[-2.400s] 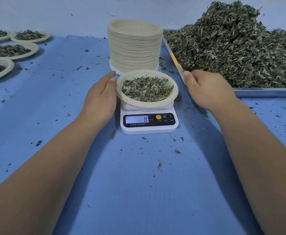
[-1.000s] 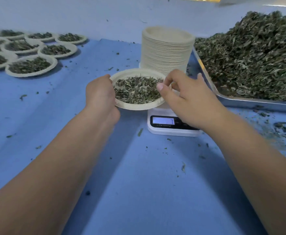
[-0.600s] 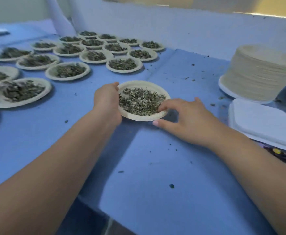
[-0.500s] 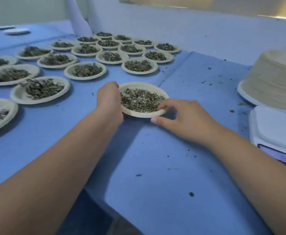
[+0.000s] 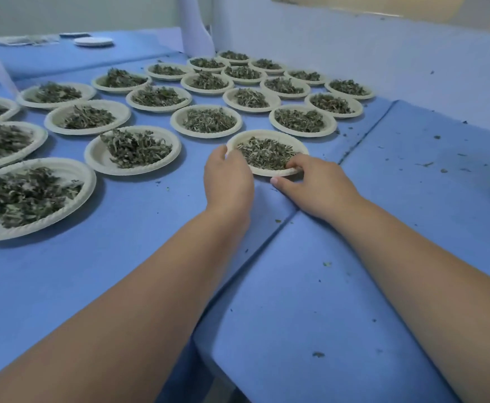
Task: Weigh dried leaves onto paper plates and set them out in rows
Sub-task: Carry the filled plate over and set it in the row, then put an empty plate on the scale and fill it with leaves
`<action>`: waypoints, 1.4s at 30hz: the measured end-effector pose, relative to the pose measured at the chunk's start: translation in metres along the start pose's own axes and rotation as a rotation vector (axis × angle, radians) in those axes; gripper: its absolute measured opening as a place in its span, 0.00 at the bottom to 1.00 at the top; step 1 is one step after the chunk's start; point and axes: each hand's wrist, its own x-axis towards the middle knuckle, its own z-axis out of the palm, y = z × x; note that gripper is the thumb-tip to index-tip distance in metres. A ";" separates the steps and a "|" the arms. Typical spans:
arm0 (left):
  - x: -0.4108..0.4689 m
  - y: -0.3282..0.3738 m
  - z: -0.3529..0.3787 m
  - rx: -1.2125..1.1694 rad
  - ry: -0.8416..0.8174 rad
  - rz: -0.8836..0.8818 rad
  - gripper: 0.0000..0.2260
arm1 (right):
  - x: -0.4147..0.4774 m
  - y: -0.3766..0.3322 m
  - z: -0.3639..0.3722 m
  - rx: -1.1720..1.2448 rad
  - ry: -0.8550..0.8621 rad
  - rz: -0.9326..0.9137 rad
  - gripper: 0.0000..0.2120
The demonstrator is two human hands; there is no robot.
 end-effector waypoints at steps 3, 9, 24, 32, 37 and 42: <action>-0.007 -0.006 0.001 0.028 -0.018 0.035 0.19 | 0.003 -0.002 0.003 0.000 0.015 0.003 0.26; -0.038 -0.006 0.005 0.131 -0.182 0.241 0.25 | -0.009 -0.008 -0.008 0.064 -0.017 0.009 0.28; -0.232 -0.029 0.171 0.220 -0.831 0.406 0.23 | -0.205 0.139 -0.162 -0.052 0.330 0.250 0.20; -0.305 -0.037 0.267 0.364 -1.074 0.850 0.23 | -0.296 0.245 -0.197 -0.084 0.585 0.472 0.16; -0.289 -0.020 0.327 1.030 -0.930 1.482 0.28 | -0.309 0.271 -0.198 -0.128 0.690 0.540 0.13; -0.269 0.001 0.358 1.419 -0.664 1.519 0.28 | -0.314 0.275 -0.204 -0.094 0.685 0.538 0.11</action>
